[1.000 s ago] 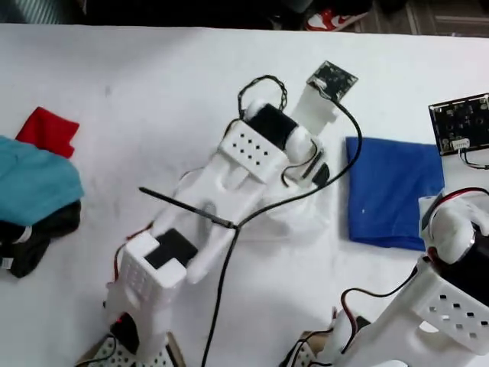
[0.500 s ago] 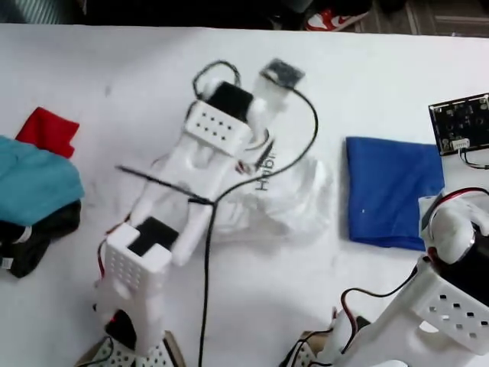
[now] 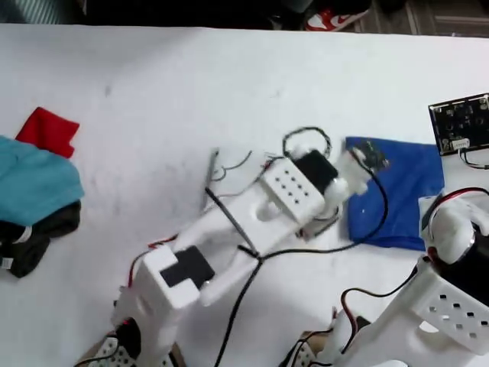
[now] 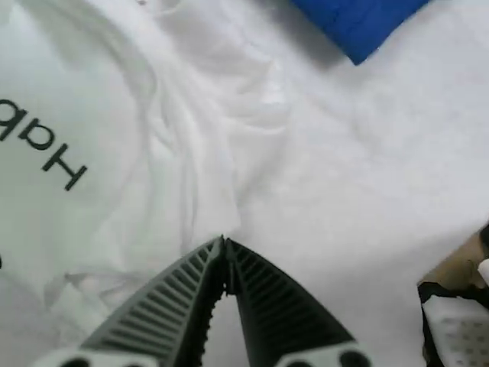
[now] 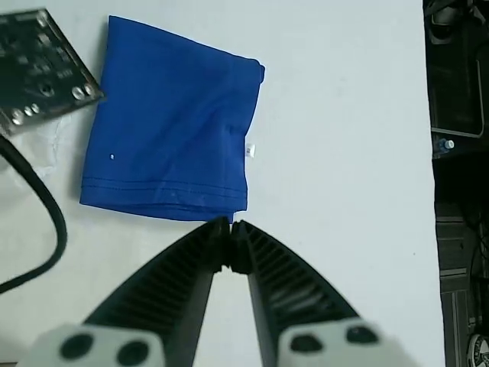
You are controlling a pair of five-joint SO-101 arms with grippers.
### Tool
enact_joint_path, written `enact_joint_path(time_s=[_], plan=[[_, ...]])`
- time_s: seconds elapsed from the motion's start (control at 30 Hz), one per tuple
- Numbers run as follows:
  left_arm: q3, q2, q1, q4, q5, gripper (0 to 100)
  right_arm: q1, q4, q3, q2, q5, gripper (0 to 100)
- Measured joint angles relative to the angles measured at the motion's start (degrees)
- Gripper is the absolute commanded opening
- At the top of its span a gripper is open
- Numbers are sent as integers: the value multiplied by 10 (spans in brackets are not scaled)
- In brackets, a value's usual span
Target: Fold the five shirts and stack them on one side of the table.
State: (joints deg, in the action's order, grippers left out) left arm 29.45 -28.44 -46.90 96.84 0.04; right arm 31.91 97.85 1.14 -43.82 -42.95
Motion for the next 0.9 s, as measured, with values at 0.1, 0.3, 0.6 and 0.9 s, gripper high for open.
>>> enact_joint_path(time_s=[0.1,0.3,0.6,0.9], plan=[[57,0,21,37,0,23,0,0,0,0,0,18],[117,-2,163,50,-46,23,0,0,0,-2,0,18],[-105,-3,216,-30,-121,23,0,0,0,-2,0,18],[-170,-3,44,-62,-72,23,0,0,0,-2,0,18]])
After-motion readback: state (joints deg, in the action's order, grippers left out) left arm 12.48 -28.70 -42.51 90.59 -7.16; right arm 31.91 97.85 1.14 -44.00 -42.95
